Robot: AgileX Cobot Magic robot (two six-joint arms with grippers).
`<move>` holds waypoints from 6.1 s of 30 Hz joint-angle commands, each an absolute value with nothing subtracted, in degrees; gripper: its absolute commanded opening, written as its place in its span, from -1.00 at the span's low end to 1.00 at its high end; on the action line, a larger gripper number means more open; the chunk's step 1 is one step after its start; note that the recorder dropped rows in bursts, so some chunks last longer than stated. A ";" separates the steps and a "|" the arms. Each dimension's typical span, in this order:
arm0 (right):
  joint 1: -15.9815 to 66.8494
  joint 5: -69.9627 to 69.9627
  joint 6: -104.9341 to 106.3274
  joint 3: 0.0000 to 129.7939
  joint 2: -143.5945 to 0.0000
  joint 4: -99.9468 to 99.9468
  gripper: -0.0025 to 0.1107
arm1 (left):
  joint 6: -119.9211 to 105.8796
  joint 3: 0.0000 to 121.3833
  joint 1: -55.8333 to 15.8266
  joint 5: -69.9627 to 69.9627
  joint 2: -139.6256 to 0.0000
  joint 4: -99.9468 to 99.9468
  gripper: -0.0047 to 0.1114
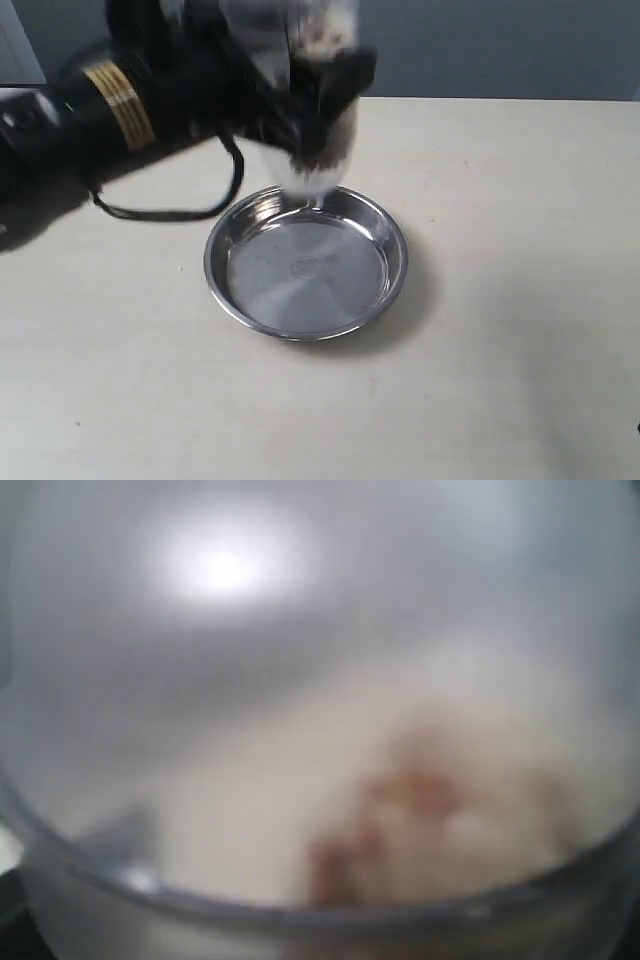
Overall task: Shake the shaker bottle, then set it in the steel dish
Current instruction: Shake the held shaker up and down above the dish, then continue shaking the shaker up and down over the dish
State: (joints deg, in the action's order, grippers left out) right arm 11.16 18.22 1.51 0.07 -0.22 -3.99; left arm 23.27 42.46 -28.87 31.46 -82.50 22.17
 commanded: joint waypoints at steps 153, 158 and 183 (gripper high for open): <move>11.40 17.47 1.49 0.00 0.00 -3.73 -0.97 | -12.21 48.77 -42.10 39.12 -84.39 -10.58 -0.92; 11.40 17.47 1.49 0.00 0.00 -3.73 -0.97 | -13.02 51.22 -42.06 34.07 -77.32 -9.64 -0.92; 11.40 17.47 1.49 0.00 0.00 -3.73 -0.97 | -9.95 46.37 -44.67 40.10 -76.71 -10.47 -0.92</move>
